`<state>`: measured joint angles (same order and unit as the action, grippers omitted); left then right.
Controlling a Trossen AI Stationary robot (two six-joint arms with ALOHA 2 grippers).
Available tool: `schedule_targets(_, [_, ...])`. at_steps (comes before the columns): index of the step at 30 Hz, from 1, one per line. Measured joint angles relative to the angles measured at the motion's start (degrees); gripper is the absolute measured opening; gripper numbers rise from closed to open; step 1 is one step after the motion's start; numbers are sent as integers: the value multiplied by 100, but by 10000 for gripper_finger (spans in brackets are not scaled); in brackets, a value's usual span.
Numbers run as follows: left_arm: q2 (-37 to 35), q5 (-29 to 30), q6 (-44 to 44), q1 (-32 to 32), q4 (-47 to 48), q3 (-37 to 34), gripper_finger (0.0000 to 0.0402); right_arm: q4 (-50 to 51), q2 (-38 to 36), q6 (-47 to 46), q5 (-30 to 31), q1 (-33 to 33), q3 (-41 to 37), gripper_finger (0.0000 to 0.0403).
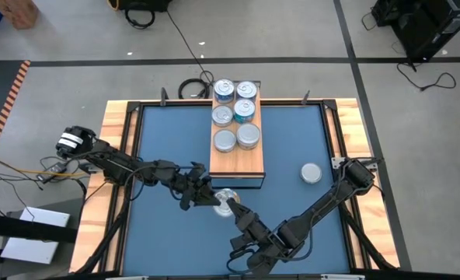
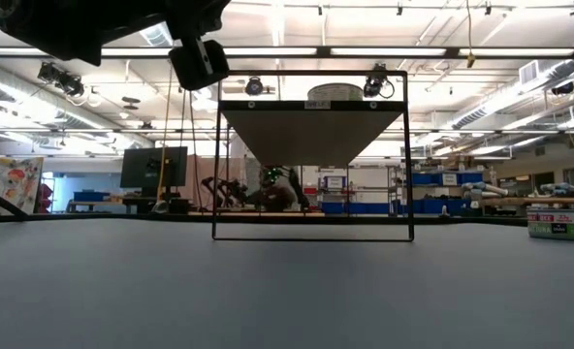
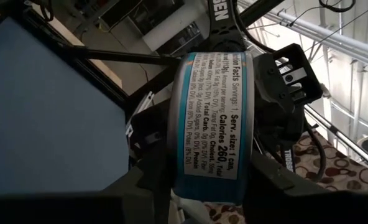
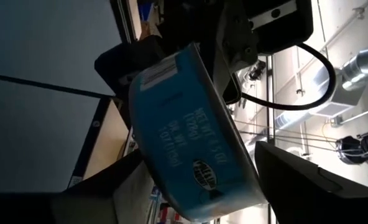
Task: Stack canned seafood by type on shelf
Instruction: Stack the yellow-blue tuna can on top of the other yellow-blue tuna can on the shelf
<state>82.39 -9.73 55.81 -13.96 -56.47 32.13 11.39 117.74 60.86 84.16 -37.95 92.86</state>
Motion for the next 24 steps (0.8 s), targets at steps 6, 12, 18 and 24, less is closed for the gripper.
schedule_targets(6, [0, -87, -5, 100, -63, -3, 143, 3, -1, -68, 35, -2, 0, 279])
schedule_targets(12, [-158, -295, -160, 341, 23, -19, 143, -141, -1, -86, 90, -22, 2, 278])
schedule_targets(18, [-463, -310, -586, 521, 268, -19, 143, -157, -18, -130, 110, -20, 17, 279])
schedule_targets(24, [-590, -193, -723, 544, 445, -17, 143, -143, -18, -152, 146, 56, 15, 280])
